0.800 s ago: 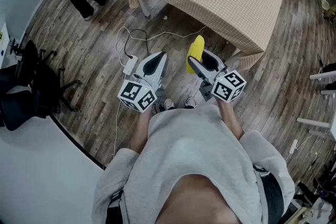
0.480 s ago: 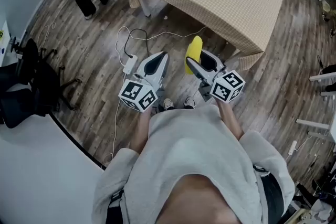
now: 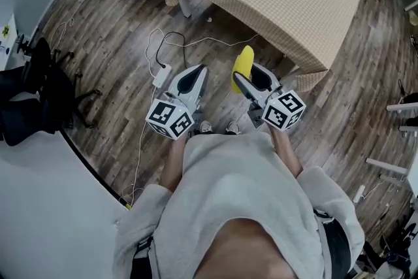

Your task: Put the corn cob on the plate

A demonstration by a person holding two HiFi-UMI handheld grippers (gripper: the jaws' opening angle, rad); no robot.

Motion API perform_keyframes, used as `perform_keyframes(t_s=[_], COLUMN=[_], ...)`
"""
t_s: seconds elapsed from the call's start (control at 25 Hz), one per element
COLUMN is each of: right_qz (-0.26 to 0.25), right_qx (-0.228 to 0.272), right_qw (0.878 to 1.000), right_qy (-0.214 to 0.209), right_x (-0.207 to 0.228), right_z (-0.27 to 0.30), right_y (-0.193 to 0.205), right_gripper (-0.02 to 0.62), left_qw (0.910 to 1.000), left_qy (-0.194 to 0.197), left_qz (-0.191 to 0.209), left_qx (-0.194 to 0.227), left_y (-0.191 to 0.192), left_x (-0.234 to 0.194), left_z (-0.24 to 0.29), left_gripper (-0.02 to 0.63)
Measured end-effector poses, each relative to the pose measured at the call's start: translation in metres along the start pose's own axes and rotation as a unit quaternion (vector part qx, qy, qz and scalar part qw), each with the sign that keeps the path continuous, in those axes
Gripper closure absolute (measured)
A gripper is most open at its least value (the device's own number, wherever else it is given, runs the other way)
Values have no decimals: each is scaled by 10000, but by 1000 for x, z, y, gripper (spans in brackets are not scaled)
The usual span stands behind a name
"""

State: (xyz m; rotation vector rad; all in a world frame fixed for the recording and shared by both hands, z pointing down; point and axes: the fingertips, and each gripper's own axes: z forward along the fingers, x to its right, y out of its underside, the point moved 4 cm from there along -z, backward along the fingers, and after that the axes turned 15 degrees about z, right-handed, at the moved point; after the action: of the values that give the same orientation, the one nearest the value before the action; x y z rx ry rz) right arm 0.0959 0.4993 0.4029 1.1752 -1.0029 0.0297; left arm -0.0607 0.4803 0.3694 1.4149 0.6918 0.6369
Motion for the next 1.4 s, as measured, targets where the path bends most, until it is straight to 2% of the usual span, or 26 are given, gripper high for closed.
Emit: perform_keyframes(t_s=[0.36, 0.72, 1.16, 1.4], right_qz=[104, 41, -72, -6], right_qx=[-66, -273, -408, -348], right_qw=[9998, 9994, 9991, 9994], right_qy=[-166, -222, -116, -29], right_x=[26, 51, 90, 103], right_z=[-7, 21, 106, 183], right_y=[-9, -22, -48, -73], right_gripper=[365, 365, 367, 367], left_qw=[9996, 9990, 9990, 9992], left_qy=[-256, -401, -309, -220], left_qz=[-28, -158, -294, -330], left_qx=[-136, -76, -93, -33], left_y=[16, 19, 29, 19], left_x=[9, -17, -104, -182], left_z=[13, 39, 96, 124], left_gripper=[598, 598, 598, 599])
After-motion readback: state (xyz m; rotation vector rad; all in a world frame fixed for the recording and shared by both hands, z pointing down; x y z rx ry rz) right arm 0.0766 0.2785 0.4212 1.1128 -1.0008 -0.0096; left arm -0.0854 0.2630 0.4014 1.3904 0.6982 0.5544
